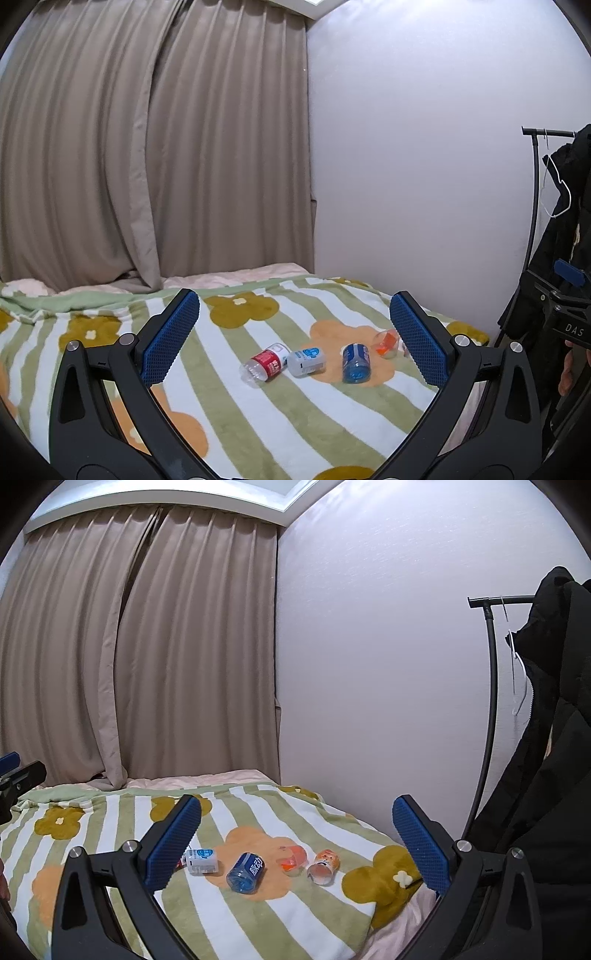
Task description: Flip cup upside down
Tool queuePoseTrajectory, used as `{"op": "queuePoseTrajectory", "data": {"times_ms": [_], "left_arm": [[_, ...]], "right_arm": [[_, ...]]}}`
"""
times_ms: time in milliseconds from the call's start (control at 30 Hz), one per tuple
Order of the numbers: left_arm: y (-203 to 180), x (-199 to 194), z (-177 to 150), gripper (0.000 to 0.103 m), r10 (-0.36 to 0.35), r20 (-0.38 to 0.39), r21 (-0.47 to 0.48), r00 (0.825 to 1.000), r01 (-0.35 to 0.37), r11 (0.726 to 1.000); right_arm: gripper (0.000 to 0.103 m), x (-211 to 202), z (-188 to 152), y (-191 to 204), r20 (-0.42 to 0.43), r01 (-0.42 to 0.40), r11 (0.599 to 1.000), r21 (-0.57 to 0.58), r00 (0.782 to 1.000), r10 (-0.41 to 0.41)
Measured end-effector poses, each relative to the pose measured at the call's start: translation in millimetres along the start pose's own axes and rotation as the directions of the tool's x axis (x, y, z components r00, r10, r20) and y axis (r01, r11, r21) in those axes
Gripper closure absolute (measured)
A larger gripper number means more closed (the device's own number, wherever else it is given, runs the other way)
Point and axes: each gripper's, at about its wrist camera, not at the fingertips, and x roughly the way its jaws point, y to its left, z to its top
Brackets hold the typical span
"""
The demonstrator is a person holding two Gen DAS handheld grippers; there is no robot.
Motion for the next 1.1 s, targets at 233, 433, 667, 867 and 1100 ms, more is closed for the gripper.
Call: {"op": "queuePoseTrajectory", "data": {"times_ms": [233,433,667,867,1100], "left_arm": [[-4.8,1.2,0.8,0.0,-0.016,-0.003,-0.004,1.0,0.016,1.0],[-5.9,0.6,1.9,0.0,-0.02,-0.004,-0.005,1.0,0.02,1.0],[-7.9,1.8,2.5,0.0,-0.016,-0.003,-0.011,1.0,0.016,1.0],[-6.0,1.1,3.2,0.0,-0.019,-0.004,-0.011,1.0,0.019,1.0],[-6.2,-0.3,0.0,0.0,-0.019,-0.008,-0.01,1.0,0.019,1.0]], "right_arm": [[0.0,0.9,-0.7,-1.8,-0.004,0.004,1.0,0.007,1.0,-0.004],[0.0,1.5,-2.1,-1.9,-0.005,0.005,1.0,0.001,1.0,-0.005],[0.0,2.2,-2.1,-1.1,-0.006,0.01,1.0,-0.009,1.0,-0.01],[0.0,2.8,-2.0,-1.5,-0.007,0.008,1.0,-0.008,1.0,-0.008],[0.0,6.6,-2.3,-2.1,-0.019,-0.012,1.0,-0.008,1.0,0.012]]}}
